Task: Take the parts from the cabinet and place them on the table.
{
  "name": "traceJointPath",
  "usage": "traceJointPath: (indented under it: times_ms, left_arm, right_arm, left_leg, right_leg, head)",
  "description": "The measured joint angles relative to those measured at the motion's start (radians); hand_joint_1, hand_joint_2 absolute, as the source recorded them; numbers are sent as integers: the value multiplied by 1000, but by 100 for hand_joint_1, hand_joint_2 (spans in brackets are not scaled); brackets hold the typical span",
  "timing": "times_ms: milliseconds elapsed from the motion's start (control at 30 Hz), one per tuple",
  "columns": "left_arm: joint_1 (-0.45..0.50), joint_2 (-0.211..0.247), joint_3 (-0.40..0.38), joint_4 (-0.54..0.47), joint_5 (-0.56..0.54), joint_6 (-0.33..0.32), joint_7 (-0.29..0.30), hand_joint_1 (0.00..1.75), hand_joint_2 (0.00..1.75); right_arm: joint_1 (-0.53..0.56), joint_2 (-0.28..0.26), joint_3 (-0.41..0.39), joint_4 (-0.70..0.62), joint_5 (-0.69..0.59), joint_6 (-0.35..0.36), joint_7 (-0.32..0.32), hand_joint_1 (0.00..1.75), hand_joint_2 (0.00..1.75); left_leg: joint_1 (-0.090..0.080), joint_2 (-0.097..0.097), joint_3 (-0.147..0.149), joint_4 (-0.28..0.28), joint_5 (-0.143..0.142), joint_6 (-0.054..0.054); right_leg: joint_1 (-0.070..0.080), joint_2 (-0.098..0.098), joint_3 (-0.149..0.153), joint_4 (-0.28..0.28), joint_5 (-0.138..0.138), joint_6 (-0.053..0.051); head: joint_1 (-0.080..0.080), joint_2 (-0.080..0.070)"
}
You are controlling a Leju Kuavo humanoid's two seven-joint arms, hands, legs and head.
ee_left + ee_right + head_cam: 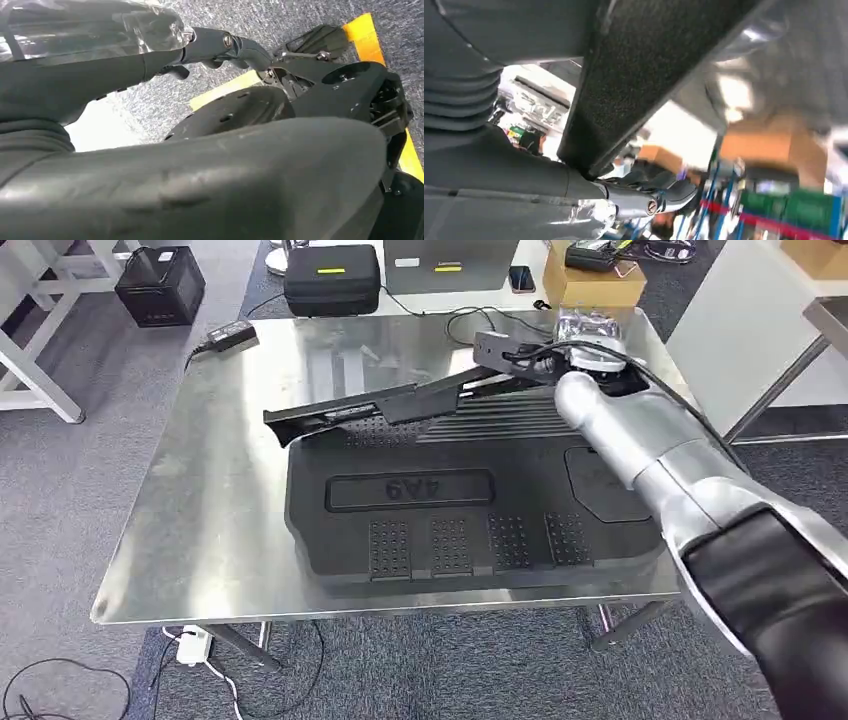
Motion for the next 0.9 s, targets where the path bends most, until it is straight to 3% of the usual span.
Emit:
traceJointPath:
  times_ms: [833, 867, 900]
  left_arm:
    - [0, 0, 0, 0, -1, -2, -3, 0, 0]
    - [0, 0, 0, 0, -1, -2, -3, 0, 175]
    - [0, 0, 0, 0, -2, -2, -3, 0, 175]
  right_arm:
    - [-12, -5, 29, 8, -15, 21, 0, 0, 0]
    - [-12, -5, 32, 9, -15, 21, 0, 0, 0]
    - [-13, -5, 33, 10, -16, 25, 0, 0, 0]
  left_leg:
    - [0, 0, 1, 0, 0, 0]
    - [0, 0, 1, 0, 0, 0]
    - [0, 0, 1, 0, 0, 0]
  right_leg:
    - [0, 0, 1, 0, 0, 0]
    - [0, 0, 1, 0, 0, 0]
    - [0, 0, 1, 0, 0, 0]
  head:
    - [1, 0]
    - [1, 0]
    - [1, 0]
